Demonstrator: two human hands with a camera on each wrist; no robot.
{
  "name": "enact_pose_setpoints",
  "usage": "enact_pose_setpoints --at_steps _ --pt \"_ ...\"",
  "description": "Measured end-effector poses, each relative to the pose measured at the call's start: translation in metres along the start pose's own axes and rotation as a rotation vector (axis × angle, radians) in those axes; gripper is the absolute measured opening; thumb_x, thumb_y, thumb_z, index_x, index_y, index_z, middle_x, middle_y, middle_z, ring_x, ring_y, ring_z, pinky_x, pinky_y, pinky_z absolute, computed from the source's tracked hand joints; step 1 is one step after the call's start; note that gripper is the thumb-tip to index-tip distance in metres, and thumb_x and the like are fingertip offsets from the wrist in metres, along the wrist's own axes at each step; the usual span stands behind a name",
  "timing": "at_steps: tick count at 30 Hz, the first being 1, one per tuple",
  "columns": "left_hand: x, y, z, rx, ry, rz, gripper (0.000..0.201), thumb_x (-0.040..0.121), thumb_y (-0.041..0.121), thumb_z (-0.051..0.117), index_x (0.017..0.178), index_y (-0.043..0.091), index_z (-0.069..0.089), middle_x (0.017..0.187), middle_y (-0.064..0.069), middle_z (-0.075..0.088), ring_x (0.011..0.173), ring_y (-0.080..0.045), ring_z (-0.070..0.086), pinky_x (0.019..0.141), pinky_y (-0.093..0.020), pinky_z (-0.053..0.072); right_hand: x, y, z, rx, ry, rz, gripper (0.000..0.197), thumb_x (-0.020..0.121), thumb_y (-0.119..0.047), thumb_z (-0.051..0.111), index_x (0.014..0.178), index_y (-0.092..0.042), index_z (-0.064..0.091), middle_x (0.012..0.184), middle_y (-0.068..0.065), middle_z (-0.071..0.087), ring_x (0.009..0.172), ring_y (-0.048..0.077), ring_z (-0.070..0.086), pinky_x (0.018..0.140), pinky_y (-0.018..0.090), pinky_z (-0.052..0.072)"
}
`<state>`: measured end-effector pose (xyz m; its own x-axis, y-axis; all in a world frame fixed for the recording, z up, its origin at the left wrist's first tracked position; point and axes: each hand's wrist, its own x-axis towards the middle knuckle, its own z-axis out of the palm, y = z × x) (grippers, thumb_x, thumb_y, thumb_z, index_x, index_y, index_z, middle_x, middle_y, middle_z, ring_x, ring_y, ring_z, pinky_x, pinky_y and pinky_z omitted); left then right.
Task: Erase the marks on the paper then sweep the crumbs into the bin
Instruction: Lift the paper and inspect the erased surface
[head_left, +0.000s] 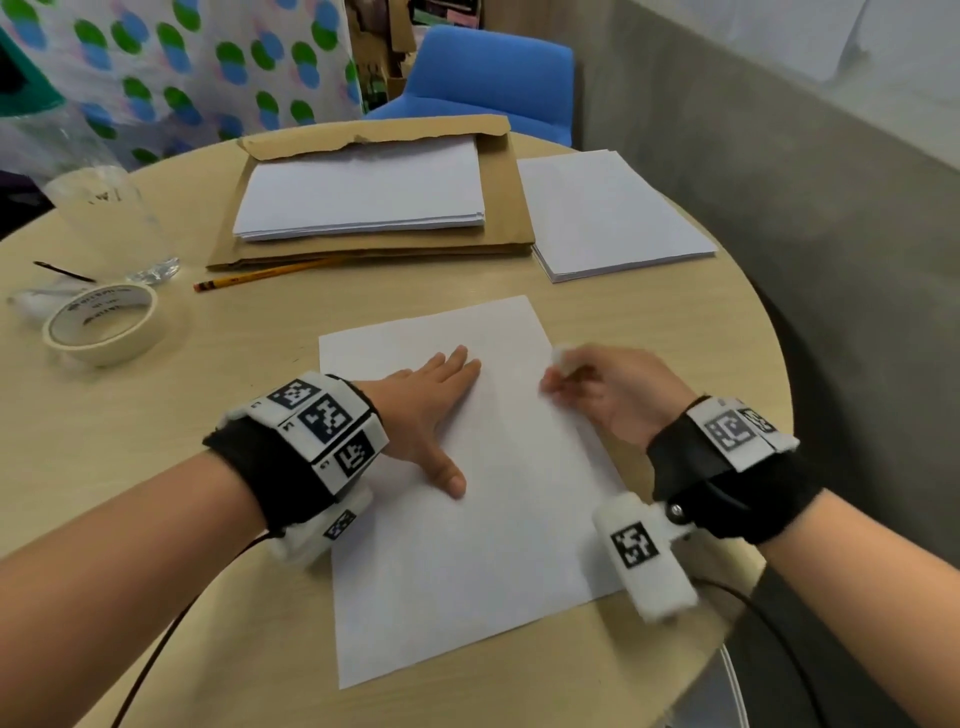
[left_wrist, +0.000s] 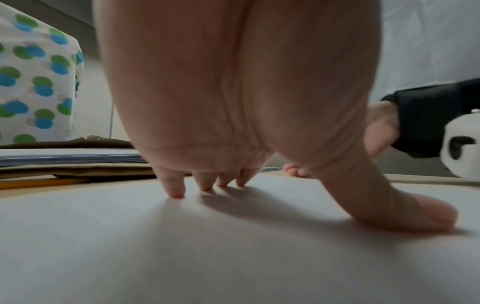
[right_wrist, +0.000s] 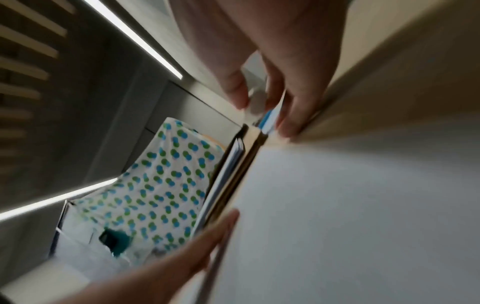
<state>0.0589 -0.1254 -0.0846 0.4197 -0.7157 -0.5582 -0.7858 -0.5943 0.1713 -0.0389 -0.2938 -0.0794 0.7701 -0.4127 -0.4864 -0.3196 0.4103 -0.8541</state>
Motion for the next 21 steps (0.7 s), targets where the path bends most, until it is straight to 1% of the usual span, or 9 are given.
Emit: enact_pose_setpoints --at_steps 2,3,7,9,11,14,15,18,21 --pt "-0.003 -0.001 0.002 -0.016 0.011 0.008 0.125 0.07 0.052 0.073 0.147 0.014 -0.018 0.155 -0.003 -0.024 0.145 -0.018 -0.015 0.12 -0.037 0.0 0.006 -0.008 -0.002 0.102 0.144 -0.111 0.011 0.085 -0.002 0.05 0.074 -0.004 0.055 0.074 0.01 0.054 0.065 0.018 0.055 0.06 0.024 0.052" --pt "-0.004 -0.001 0.003 -0.018 0.018 0.012 0.124 0.07 0.052 0.072 0.148 0.015 -0.017 0.156 -0.003 -0.023 0.145 -0.018 -0.015 0.12 -0.038 0.0 0.002 -0.01 -0.001 0.147 0.101 -0.073 0.013 0.085 -0.004 0.05 0.073 -0.004 0.055 0.075 0.011 0.056 0.066 0.02 0.057 0.061 0.027 0.054" --pt "-0.004 -0.001 0.004 -0.025 0.014 0.023 0.118 0.072 0.051 0.071 0.149 0.02 -0.013 0.156 -0.005 -0.022 0.145 -0.021 -0.015 0.118 -0.04 -0.001 -0.046 0.017 0.008 -0.047 -0.482 0.466 0.012 0.076 -0.013 0.052 0.071 -0.004 0.059 0.084 0.017 0.068 0.075 0.027 0.068 0.073 0.033 0.058" --pt "-0.003 -0.002 0.003 -0.022 0.011 0.021 0.117 0.073 0.051 0.071 0.149 0.022 -0.014 0.156 -0.004 -0.023 0.145 -0.021 -0.016 0.118 -0.04 -0.002 -0.057 0.034 0.011 -0.214 -0.624 0.548 0.013 0.078 -0.013 0.05 0.079 -0.003 0.059 0.088 0.016 0.07 0.079 0.027 0.07 0.072 0.031 0.059" --pt "-0.003 -0.002 0.004 -0.015 0.014 0.022 0.117 0.073 0.051 0.07 0.149 0.021 -0.014 0.156 -0.004 -0.022 0.146 -0.02 -0.015 0.119 -0.04 0.0 -0.051 0.033 0.011 -0.165 -0.436 0.463 0.012 0.085 -0.011 0.047 0.081 -0.004 0.056 0.085 0.016 0.069 0.073 0.026 0.07 0.065 0.03 0.058" --pt "-0.005 -0.001 0.005 -0.01 0.031 0.019 0.116 0.073 0.051 0.07 0.149 0.021 -0.012 0.157 -0.003 -0.019 0.146 -0.02 -0.011 0.12 -0.04 0.003 -0.017 0.011 -0.003 0.002 0.091 0.065 0.011 0.083 -0.004 0.047 0.073 -0.004 0.052 0.072 0.014 0.058 0.06 0.024 0.06 0.054 0.029 0.052" --pt "-0.006 -0.001 0.005 -0.007 0.039 0.02 0.116 0.073 0.051 0.07 0.149 0.02 -0.011 0.157 -0.002 -0.018 0.146 -0.02 -0.01 0.12 -0.04 0.004 -0.005 0.001 -0.007 -0.009 0.203 -0.044 0.01 0.081 -0.005 0.049 0.071 -0.005 0.051 0.07 0.01 0.052 0.06 0.022 0.054 0.054 0.029 0.048" --pt "-0.006 -0.001 0.007 -0.014 0.078 0.026 0.116 0.073 0.05 0.071 0.15 0.016 -0.01 0.158 -0.003 -0.014 0.147 -0.019 -0.007 0.12 -0.039 0.006 0.018 -0.018 -0.009 -0.237 0.253 -0.094 0.008 0.072 -0.013 0.059 0.072 -0.01 0.052 0.071 0.003 0.038 0.06 0.017 0.038 0.055 0.028 0.038" --pt "-0.007 -0.001 0.008 -0.072 0.11 0.027 0.121 0.071 0.046 0.074 0.149 0.016 -0.014 0.158 -0.003 -0.012 0.147 -0.017 -0.006 0.119 -0.034 0.005 0.023 -0.025 0.011 -0.516 0.14 0.006 0.015 0.067 -0.015 0.067 0.076 -0.01 0.056 0.079 0.005 0.046 0.065 0.019 0.044 0.061 0.03 0.046"
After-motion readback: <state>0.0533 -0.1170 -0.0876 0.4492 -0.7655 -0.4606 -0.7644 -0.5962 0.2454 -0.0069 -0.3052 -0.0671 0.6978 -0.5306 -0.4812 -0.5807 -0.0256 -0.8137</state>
